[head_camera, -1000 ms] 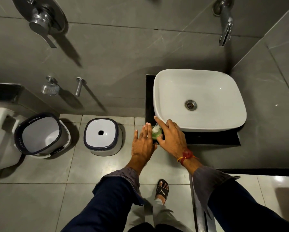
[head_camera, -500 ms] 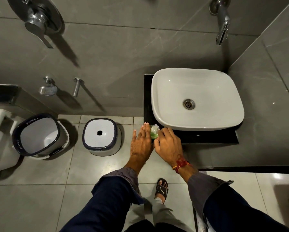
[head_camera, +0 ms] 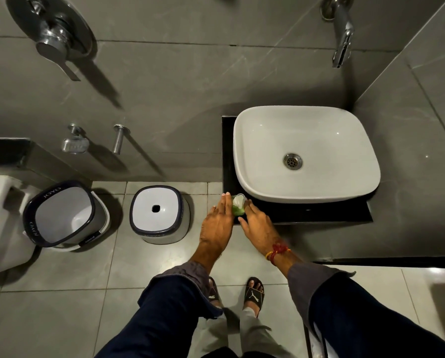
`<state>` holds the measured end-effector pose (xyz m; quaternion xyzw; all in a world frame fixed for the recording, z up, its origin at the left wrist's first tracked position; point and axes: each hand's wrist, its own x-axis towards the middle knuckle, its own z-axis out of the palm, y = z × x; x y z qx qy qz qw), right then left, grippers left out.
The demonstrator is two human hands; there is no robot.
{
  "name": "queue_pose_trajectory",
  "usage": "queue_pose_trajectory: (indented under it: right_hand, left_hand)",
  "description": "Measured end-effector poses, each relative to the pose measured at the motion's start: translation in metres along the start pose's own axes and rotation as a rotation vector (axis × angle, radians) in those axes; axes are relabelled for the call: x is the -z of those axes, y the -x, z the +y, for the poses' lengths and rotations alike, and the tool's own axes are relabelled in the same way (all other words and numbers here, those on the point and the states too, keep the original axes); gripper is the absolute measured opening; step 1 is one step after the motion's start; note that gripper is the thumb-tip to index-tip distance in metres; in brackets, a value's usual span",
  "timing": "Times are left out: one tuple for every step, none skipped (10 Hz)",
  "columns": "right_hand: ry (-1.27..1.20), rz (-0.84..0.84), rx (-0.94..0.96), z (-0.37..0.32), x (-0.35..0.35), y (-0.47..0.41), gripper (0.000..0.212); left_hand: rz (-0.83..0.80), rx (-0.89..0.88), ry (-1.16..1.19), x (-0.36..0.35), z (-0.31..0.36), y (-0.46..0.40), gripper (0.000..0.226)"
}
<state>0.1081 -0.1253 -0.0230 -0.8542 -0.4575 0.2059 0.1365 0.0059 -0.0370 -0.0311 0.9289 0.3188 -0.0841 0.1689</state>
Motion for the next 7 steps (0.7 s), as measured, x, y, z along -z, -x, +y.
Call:
queue_pose_trajectory:
  right_hand:
    - [0.198, -0.009, 0.028, -0.006, -0.009, -0.012, 0.059]
    - [0.336, -0.049, 0.056, -0.009, -0.014, -0.016, 0.061]
    - [0.424, -0.018, 0.078, -0.009, -0.014, -0.014, 0.067]
    - [0.403, 0.036, 0.083, -0.012, -0.011, -0.008, 0.077]
    - [0.367, 0.066, 0.115, -0.011, -0.008, 0.0, 0.082]
    - [0.369, 0.116, 0.187, 0.0, -0.006, 0.001, 0.079]
    - [0.381, 0.164, 0.219, 0.01, 0.005, 0.01, 0.069]
  left_hand:
    - [0.027, 0.04, 0.036, 0.005, -0.009, -0.006, 0.075]
    - [0.01, 0.052, 0.038, 0.005, -0.017, -0.01, 0.078]
    - [0.014, 0.079, 0.065, 0.003, -0.015, -0.014, 0.079]
    - [0.025, 0.083, 0.081, 0.0, -0.014, -0.02, 0.081]
    - [0.003, 0.05, 0.058, 0.002, -0.016, -0.018, 0.082]
    - [0.028, -0.014, 0.039, 0.004, -0.023, -0.023, 0.083]
    - [0.055, -0.102, 0.012, 0.016, -0.028, -0.016, 0.085]
